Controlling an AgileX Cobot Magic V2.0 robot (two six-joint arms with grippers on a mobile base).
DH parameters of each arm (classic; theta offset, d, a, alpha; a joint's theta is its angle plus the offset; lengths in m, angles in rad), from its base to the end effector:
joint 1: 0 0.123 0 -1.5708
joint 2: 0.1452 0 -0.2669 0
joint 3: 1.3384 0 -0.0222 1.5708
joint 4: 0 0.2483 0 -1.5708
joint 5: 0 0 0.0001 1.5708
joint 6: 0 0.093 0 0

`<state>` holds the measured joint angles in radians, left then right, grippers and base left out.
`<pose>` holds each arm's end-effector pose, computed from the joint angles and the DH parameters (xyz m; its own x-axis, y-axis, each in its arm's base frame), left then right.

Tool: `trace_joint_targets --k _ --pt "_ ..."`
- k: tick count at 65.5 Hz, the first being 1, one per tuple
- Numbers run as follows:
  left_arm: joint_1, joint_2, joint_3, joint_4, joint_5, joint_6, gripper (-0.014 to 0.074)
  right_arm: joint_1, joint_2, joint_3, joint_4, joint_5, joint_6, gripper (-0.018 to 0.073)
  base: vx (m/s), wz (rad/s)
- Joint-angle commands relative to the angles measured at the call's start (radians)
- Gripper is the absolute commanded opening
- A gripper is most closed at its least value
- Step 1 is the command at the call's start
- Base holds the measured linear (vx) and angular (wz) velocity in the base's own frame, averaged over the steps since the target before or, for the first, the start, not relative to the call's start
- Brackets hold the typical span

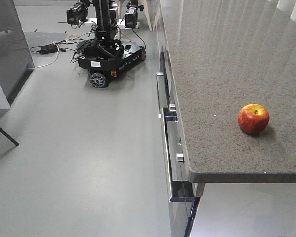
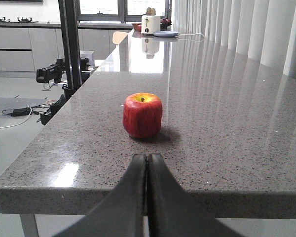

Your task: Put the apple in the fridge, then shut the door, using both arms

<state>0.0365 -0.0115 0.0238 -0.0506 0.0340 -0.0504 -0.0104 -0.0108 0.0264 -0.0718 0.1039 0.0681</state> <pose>0.0743 0.0025 0.2030 0.0442 -0.0993 -0.9941 -0.0305 0.9945 -0.1006 0.0745 -0.0015 0.1956 -0.0321 -0.0030 -0.9995 0.0177 0.9998 -0.0036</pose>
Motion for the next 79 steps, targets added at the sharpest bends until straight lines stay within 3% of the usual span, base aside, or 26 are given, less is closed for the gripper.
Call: trace_joint_targets --k 1,45,57,79 --pt "0.003 -0.016 0.030 -0.001 -0.074 -0.007 -0.0006 0.002 -0.009 0.000 -0.002 -0.080 -0.004 -0.0002 0.00 0.00" --pt "0.003 -0.016 0.030 -0.001 -0.074 -0.007 -0.0006 0.002 -0.009 0.000 -0.002 -0.092 -0.004 -0.0002 0.00 0.00" --pt "0.003 -0.016 0.030 -0.001 -0.074 -0.007 -0.0006 0.002 -0.009 -0.056 0.025 -0.172 -0.001 -0.0002 0.00 0.00" --pt "0.003 -0.016 0.030 -0.001 -0.074 -0.007 -0.0006 0.002 0.109 -0.402 0.037 0.212 -0.012 -0.0002 0.00 0.00"
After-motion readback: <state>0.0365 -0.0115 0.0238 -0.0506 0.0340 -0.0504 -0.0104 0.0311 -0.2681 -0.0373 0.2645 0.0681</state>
